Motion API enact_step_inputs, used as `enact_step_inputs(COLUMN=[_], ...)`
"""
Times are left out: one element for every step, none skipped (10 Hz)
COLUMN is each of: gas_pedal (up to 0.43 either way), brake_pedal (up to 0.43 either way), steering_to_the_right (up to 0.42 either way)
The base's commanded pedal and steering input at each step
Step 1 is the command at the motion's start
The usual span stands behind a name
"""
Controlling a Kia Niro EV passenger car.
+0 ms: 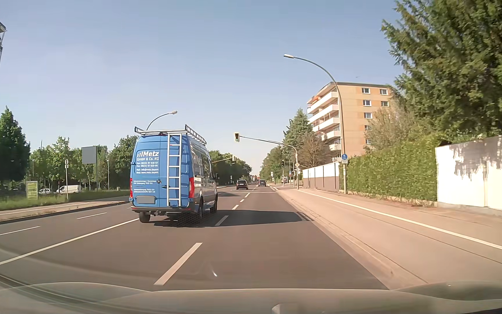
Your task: Follow the waypoints while adhering to traffic rules and regulations
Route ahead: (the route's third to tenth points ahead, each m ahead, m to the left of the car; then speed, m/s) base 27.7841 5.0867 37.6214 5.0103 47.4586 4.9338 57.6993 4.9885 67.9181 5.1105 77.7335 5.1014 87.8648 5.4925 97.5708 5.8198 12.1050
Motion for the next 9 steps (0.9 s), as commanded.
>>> enact_step_inputs(gas_pedal=[0.209, 0.209, 0.209, 0.209, 0.209, 0.209, 0.209, 0.209, 0.209], brake_pedal=[0.0, 0.0, 0.0, 0.0, 0.0, 0.0, 0.0, 0.0, 0.0], steering_to_the_right=[-0.003, -0.004, -0.003, -0.003, -0.003, -0.003, -0.003, -0.003, -0.004])
